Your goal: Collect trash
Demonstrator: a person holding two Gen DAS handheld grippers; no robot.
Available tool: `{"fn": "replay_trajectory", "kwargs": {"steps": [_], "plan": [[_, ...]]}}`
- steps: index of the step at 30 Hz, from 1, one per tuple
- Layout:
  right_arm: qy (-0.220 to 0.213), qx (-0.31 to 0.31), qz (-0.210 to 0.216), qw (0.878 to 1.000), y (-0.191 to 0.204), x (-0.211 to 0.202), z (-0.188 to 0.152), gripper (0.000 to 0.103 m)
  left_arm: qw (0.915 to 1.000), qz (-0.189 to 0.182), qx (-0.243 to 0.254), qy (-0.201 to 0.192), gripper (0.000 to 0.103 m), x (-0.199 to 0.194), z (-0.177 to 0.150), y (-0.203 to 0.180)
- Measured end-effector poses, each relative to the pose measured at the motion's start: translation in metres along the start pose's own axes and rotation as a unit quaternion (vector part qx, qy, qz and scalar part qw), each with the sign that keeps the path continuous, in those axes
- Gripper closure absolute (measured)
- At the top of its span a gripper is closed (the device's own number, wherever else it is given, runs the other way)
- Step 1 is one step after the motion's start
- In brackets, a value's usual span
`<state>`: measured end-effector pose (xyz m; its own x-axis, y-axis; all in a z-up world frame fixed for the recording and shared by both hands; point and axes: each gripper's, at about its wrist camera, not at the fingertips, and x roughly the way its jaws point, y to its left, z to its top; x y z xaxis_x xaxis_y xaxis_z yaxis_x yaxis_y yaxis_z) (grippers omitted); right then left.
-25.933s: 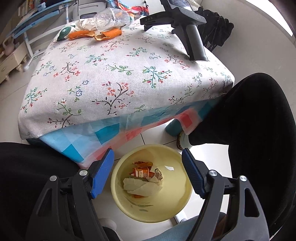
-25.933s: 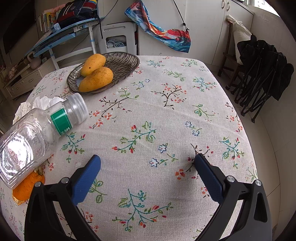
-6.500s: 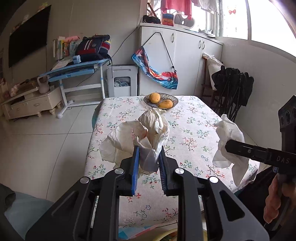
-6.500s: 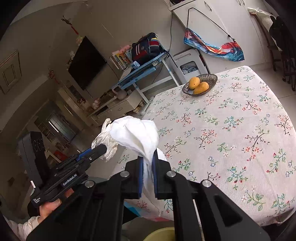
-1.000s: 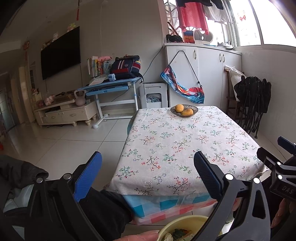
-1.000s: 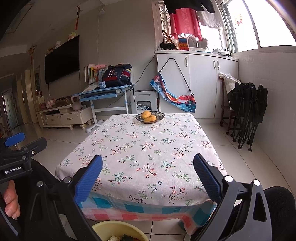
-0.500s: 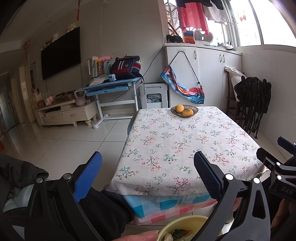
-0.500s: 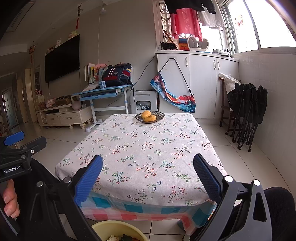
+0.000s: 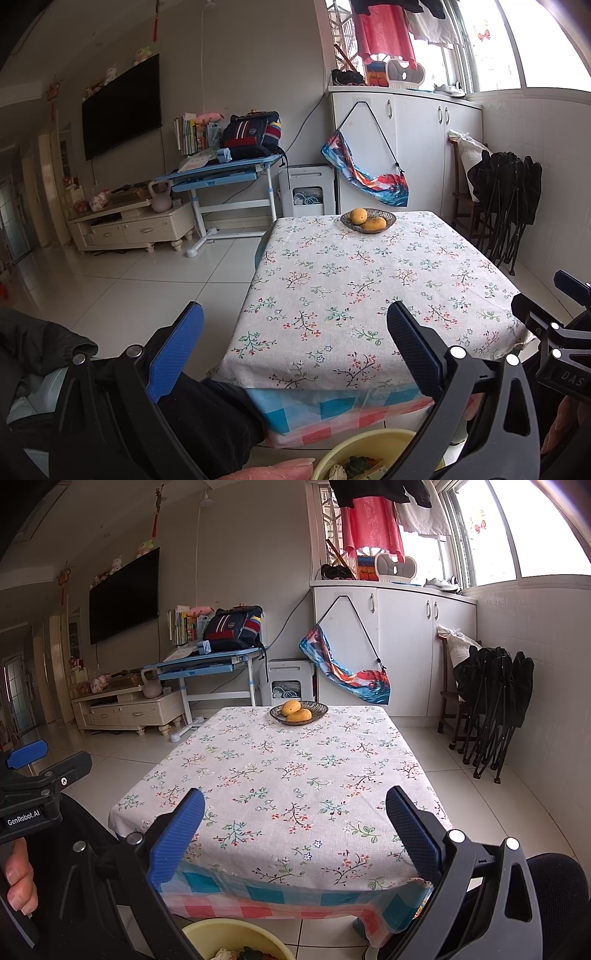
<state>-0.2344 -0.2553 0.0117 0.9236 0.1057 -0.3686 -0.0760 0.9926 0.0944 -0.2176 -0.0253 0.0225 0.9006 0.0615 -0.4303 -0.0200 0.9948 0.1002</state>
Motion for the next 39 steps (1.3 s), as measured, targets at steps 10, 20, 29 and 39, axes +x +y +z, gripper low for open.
{"fn": "replay_trajectory", "kwargs": {"steps": [10, 20, 29, 39], "plan": [[0.000, -0.001, 0.000, 1.000, 0.000, 0.000, 0.000, 0.009, 1.0000, -0.001, 0.000, 0.000, 0.007, 0.000, 0.000, 0.000], [-0.001, -0.006, 0.000, 1.000, -0.005, 0.001, 0.002, 0.009, 1.0000, 0.001, 0.000, 0.001, 0.007, 0.001, -0.001, 0.000], [0.006, -0.010, -0.003, 1.000, -0.007, 0.004, 0.004, 0.009, 1.0000, 0.001, 0.000, 0.003, 0.007, 0.001, -0.001, 0.000], [0.025, -0.022, -0.008, 0.999, -0.007, 0.016, 0.029, 0.008, 0.9999, 0.004, 0.003, 0.009, 0.007, 0.004, 0.008, 0.000]]}}
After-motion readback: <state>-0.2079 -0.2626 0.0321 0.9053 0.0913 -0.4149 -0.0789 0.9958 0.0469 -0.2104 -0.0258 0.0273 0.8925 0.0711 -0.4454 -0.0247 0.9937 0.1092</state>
